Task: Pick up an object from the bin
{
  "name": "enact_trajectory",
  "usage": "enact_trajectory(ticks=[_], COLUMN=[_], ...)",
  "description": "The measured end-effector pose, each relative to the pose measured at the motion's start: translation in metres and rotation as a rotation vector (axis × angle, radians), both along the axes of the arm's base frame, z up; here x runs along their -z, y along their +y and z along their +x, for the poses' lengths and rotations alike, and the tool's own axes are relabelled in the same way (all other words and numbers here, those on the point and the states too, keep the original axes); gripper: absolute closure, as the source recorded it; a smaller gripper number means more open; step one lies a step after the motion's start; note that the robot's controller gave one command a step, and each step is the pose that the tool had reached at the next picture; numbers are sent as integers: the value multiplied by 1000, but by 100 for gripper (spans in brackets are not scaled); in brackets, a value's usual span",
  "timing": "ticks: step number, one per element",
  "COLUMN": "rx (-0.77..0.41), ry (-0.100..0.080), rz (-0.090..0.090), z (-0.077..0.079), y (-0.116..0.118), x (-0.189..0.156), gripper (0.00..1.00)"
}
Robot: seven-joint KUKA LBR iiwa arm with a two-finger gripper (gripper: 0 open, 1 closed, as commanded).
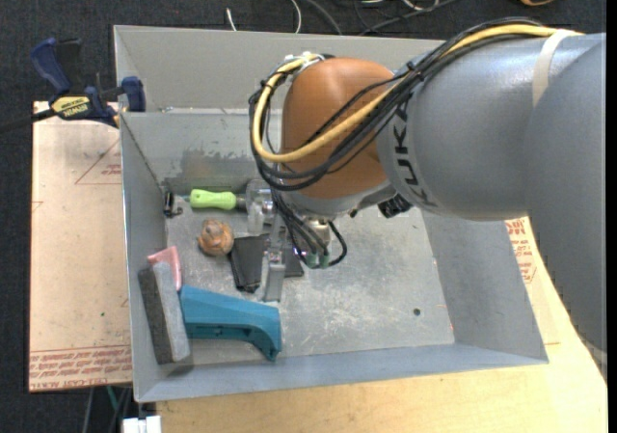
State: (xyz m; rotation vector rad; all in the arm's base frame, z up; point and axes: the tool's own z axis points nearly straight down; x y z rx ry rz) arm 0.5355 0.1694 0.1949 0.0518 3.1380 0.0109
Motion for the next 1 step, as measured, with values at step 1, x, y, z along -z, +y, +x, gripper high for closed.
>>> enact_trajectory(ticks=[1], rx=[9], ry=[-6], rz=[0], z=[15], y=[-9], x=[60], gripper=[0])
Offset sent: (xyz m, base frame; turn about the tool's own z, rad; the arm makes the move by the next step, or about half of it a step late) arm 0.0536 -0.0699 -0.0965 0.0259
